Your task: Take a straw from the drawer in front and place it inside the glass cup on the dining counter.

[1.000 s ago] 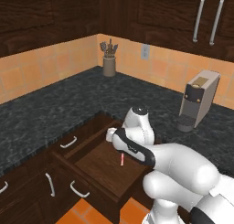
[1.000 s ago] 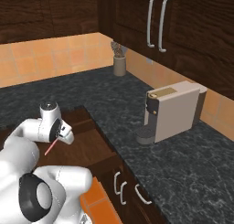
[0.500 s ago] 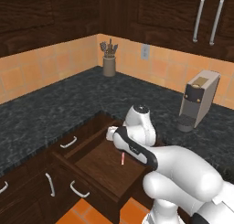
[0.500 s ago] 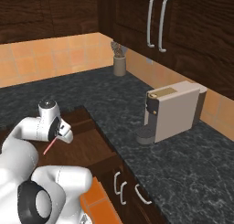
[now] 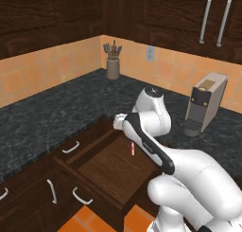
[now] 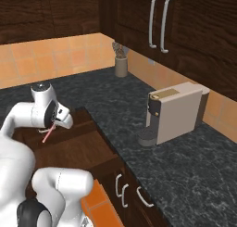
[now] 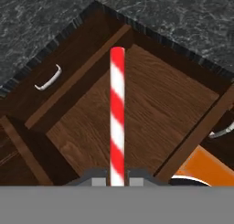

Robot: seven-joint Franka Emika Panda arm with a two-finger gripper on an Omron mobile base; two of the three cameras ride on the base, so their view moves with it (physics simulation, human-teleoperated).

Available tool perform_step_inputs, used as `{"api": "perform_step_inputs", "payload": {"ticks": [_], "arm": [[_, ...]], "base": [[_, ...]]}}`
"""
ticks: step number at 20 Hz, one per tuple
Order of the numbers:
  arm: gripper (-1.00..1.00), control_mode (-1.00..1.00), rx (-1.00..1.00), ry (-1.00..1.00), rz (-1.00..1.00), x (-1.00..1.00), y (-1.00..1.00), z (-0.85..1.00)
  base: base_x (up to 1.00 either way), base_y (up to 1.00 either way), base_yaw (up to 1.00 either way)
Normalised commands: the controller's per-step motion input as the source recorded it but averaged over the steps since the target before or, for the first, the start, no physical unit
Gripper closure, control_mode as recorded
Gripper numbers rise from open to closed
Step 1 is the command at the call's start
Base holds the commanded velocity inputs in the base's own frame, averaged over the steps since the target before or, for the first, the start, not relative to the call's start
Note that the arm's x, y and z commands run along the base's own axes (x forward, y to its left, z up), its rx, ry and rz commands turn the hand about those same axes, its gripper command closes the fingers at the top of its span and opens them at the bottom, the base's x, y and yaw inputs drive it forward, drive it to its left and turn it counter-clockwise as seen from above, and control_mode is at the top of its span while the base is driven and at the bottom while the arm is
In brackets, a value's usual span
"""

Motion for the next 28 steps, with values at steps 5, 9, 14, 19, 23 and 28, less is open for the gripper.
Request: {"api": "perform_step_inputs", "payload": {"ticks": [5, 9, 14, 19, 23, 28], "arm": [[1.00, -1.00, -0.07, -0.18, 0.00, -0.25, -0.29, 1.00], [1.00, -1.00, -0.01, -0.21, 0.02, -0.19, -0.38, 1.00], [1.00, -1.00, 0.00, -0.25, 0.07, -0.27, -0.32, 0.90], [1.00, -1.00, 0.00, -0.26, 0.16, -0.30, -0.17, 0.43], [1.00, -1.00, -0.01, -0.19, 0.11, -0.39, -0.22, 0.16], [1.00, -1.00, -0.02, -0.01, 0.02, -0.11, -0.02, 0.00]], "base": [[0.00, 0.00, 0.00], [0.00, 0.00, 0.00], [0.00, 0.00, 0.00], [0.00, 0.00, 0.00], [0.00, 0.00, 0.00], [0.00, 0.00, 0.00]]}}
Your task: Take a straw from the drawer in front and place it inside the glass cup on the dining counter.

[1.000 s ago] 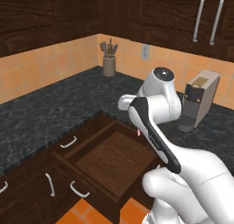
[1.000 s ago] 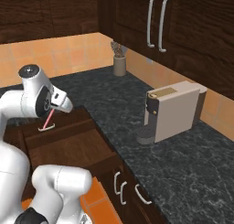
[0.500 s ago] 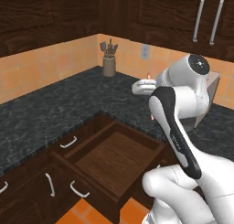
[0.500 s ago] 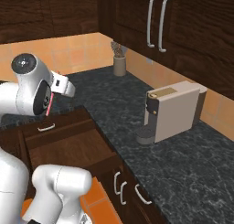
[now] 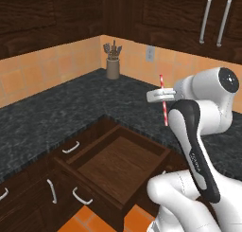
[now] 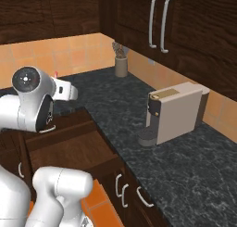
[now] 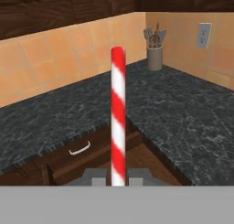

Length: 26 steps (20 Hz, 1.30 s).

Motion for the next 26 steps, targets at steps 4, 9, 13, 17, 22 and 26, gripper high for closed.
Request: {"api": "perform_step_inputs", "payload": {"ticks": [4, 9, 13, 17, 22, 26], "arm": [[1.00, -1.00, 0.00, 0.00, 0.00, 0.00, 0.00, 0.00], [1.00, -1.00, -0.01, 0.00, 0.00, 0.00, 0.00, 0.00], [1.00, 1.00, -0.01, 0.00, 0.00, 0.00, 0.00, 0.00], [1.00, 1.00, 0.00, 0.00, 0.00, 0.00, 0.00, 0.00], [1.00, 1.00, 0.00, 0.00, 0.00, 0.00, 0.00, 0.00], [1.00, 1.00, 0.00, 0.00, 0.00, 0.00, 0.00, 0.00]], "base": [[0.00, 0.00, 0.00], [0.00, 0.00, 0.00], [-0.07, 0.00, 0.00], [-0.65, -0.03, 0.00], [-0.78, 0.00, 0.00], [-0.95, 0.00, 0.00]]}}
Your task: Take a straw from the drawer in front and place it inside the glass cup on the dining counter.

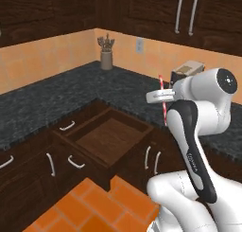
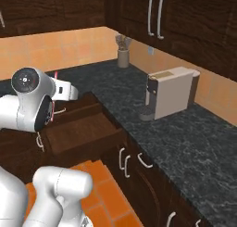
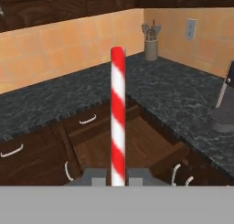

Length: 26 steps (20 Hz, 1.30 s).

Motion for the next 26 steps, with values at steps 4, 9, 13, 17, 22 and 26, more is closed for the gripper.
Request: {"api": "perform_step_inputs", "payload": {"ticks": [4, 9, 13, 17, 22, 26], "arm": [[1.00, 1.00, 0.00, 0.00, 0.00, 0.00, 0.00, 0.00], [1.00, 1.00, 0.00, 0.00, 0.00, 0.00, 0.00, 0.00], [1.00, 1.00, 0.00, 0.00, 0.00, 0.00, 0.00, 0.00], [1.00, 1.00, 0.00, 0.00, 0.00, 0.00, 0.00, 0.00], [1.00, 1.00, 0.00, 0.00, 0.00, 0.00, 0.00, 0.00], [1.00, 1.00, 0.00, 0.00, 0.00, 0.00, 0.00, 0.00]], "base": [[-1.00, 0.00, 0.01], [-0.91, 0.23, 0.22], [-0.61, 0.61, 0.73], [-0.55, 0.47, 0.84], [-0.47, 0.47, 0.81], [-0.31, 0.44, 0.75]]}}
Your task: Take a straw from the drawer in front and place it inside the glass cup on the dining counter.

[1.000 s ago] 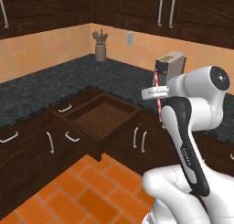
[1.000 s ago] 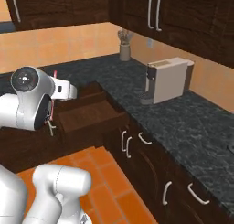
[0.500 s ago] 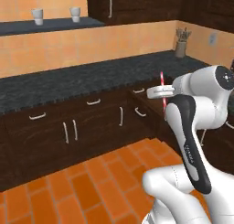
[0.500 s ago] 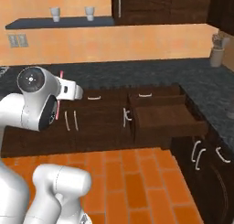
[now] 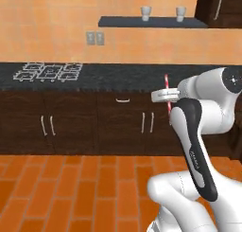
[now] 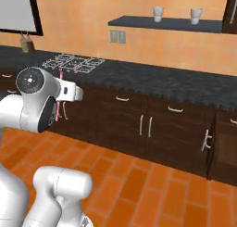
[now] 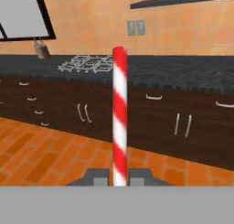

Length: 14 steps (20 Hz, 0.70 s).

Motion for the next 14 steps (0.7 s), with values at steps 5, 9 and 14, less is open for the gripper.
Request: {"api": "perform_step_inputs", "payload": {"ticks": [5, 9, 14], "arm": [[1.00, 1.00, 0.00, 0.00, 0.00, 0.00, 0.00, 0.00], [1.00, 1.00, 0.00, 0.00, 0.00, 0.00, 0.00, 0.00], [1.00, 1.00, 0.00, 0.00, 0.00, 0.00, 0.00, 0.00]], "base": [[-0.12, 0.32, 0.75], [0.00, 0.18, 0.78], [-0.01, 0.03, 0.75]]}}
